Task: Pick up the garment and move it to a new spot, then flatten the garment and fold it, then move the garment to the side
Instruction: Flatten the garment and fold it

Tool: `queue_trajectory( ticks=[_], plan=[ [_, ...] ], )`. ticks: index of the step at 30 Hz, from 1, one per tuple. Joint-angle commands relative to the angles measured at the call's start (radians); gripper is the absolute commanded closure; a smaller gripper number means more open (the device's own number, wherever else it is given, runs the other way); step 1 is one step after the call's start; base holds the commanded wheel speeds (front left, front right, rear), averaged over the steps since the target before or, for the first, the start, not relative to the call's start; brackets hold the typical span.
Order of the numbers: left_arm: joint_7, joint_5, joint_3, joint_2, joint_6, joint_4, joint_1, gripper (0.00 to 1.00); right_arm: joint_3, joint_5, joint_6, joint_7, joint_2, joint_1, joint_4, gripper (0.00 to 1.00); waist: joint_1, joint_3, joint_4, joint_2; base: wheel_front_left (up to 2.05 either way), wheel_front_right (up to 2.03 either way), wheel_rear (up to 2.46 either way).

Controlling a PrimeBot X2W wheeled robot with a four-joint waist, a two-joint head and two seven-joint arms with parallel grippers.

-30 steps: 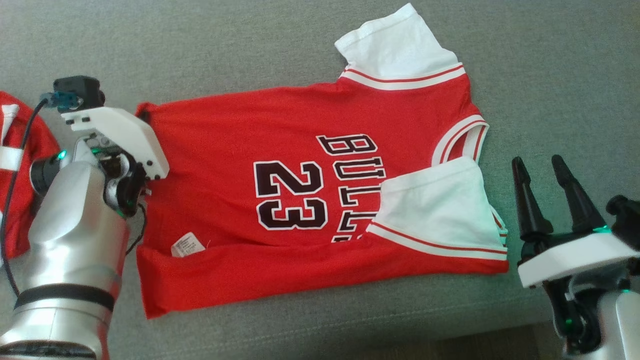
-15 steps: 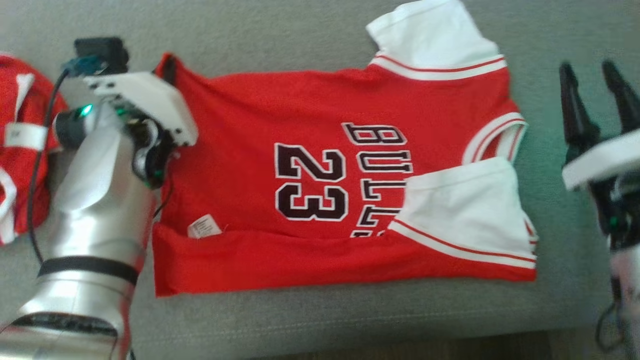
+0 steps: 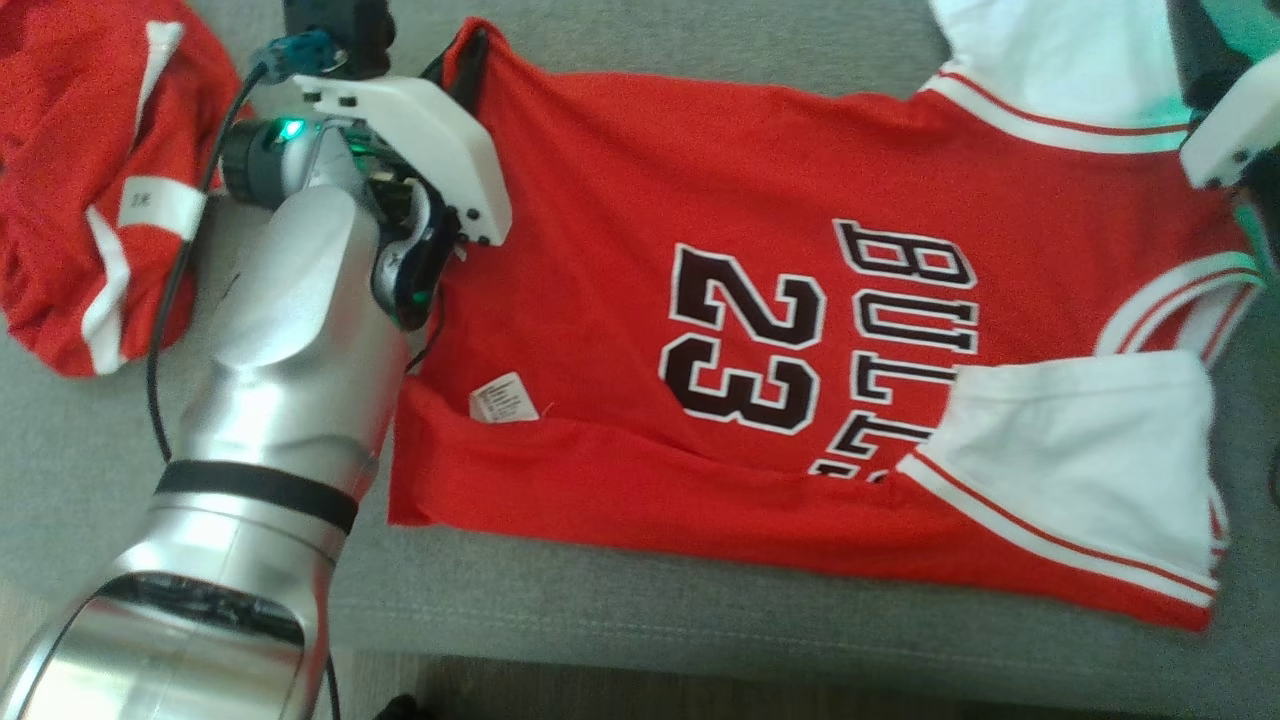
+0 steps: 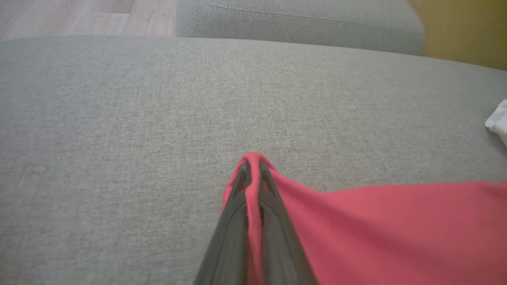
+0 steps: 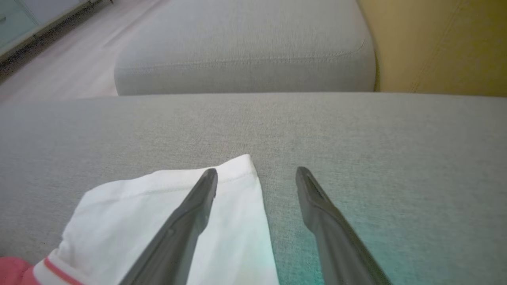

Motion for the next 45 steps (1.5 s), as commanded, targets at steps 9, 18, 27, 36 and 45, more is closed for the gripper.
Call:
queue_trajectory(
  ticks=[9,18,27,36,45],
  plan=[
    [-0.014,-0.073,-0.066,0.024,0.012,-0.041,-0.06,1.0,0.153,0.047,0.004,0.091,-0.057,-0.148,0.14,0.0,-0.0002,0.031,0.042,0.0,0.0,0.0,0.0],
    [-0.024,-0.094,-0.104,0.024,0.036,-0.018,-0.062,1.0,0.243,0.115,0.004,0.026,-0.081,-0.173,0.137,1.0,-0.0002,0.017,0.034,0.0,0.0,0.0,0.0],
    [-0.094,-0.087,-0.105,0.068,0.048,-0.02,-0.011,1.0,0.283,0.179,0.004,-0.157,-0.137,-0.074,-0.011,1.0,-0.0002,-0.073,-0.004,0.0,0.0,0.0,0.0],
    [-0.114,-0.105,-0.093,0.14,0.058,-0.131,0.106,1.0,0.243,0.202,0.004,-0.202,-0.175,0.137,-0.201,1.0,-0.0002,-0.145,-0.049,0.0,0.0,0.0,0.0],
    [-0.106,-0.125,-0.075,0.234,0.11,-0.337,0.319,1.0,0.139,0.214,0.004,-0.158,-0.124,0.467,-0.383,1.0,-0.0002,-0.177,-0.094,0.0,0.0,0.0,0.0]
  ],
)
